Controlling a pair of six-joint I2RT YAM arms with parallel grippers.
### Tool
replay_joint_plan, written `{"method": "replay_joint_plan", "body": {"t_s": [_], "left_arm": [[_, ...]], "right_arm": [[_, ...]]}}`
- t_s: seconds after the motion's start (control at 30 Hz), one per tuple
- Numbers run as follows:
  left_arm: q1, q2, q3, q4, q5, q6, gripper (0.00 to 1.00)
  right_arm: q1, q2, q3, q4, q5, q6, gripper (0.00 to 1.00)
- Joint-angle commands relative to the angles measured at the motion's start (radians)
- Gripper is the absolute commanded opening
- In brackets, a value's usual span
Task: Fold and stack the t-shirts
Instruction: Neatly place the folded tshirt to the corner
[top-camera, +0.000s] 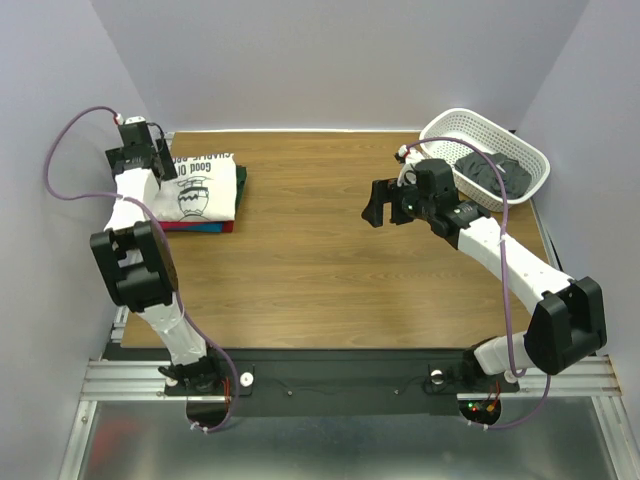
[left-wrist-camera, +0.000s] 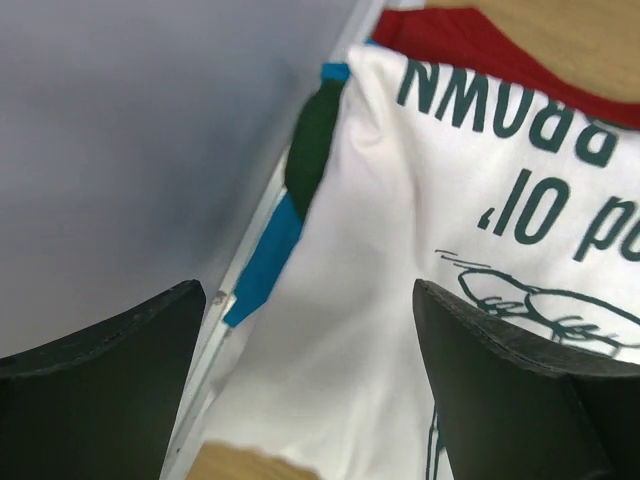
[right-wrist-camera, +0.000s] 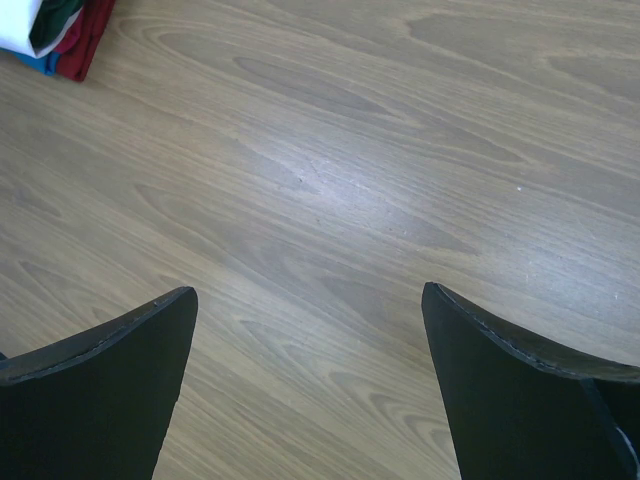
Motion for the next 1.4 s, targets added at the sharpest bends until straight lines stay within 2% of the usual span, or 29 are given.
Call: {"method": "replay_joint_plan", "body": {"t_s": [0.0,0.17,0.4,0.43,0.5,0.63,0.7,0.83,1.0,1.2,1.37], "left_arm": [[-0.024,-0.190,0.065,-0.037,-0.142,-0.058,0.97],[-0.104,-0.341,0.033,-0.109,-0.256,-0.112,0.98],[-0.401,-0.585,-0.123,-0.106,-0.348,-0.233,0.98],[-0.478,-0.611,-0.176,-0.102,-0.361,-0.274,0.98],[-0.549,-0.690,-0.240,-0.071,-0.382,-0.325,0.97],[-0.737,-0.782,-0.408,0.013,-0.335,-0.376,0.97],[-0.777,-0.791,-0.451,0.041,-0.288,-0.396,0.97],[-0.828,-0.800,-0.549,0.121,-0.152,-0.427,0.97],[-0.837,-0.808,-0.585,0.159,-0.072,-0.431,0.97],[-0.839,-0.891,-0.606,0.159,-0.069,-0.401,0.97],[-0.839,-0.981,-0.623,0.139,-0.120,-0.385,0.98]], "right_arm": [[-0.004,-0.037,-0.017,0.042,0.000,-0.002,1.00],[-0.004,-0.043,-0.022,0.042,0.028,-0.003,1.00],[-0.006,-0.061,-0.033,0.040,0.075,-0.011,1.00],[-0.006,-0.073,-0.037,0.040,0.084,-0.012,1.00],[-0.006,-0.090,-0.051,0.040,0.107,-0.012,1.00],[-0.006,-0.136,-0.079,0.040,0.164,-0.008,1.00],[-0.006,-0.148,-0.097,0.040,0.192,-0.005,1.00],[-0.006,-0.175,-0.126,0.042,0.259,0.000,1.00],[-0.006,-0.196,-0.162,0.042,0.322,0.020,1.00],[-0.006,-0.224,-0.165,0.040,0.328,0.044,1.00],[-0.006,-0.231,-0.166,0.040,0.328,0.055,1.00]]}}
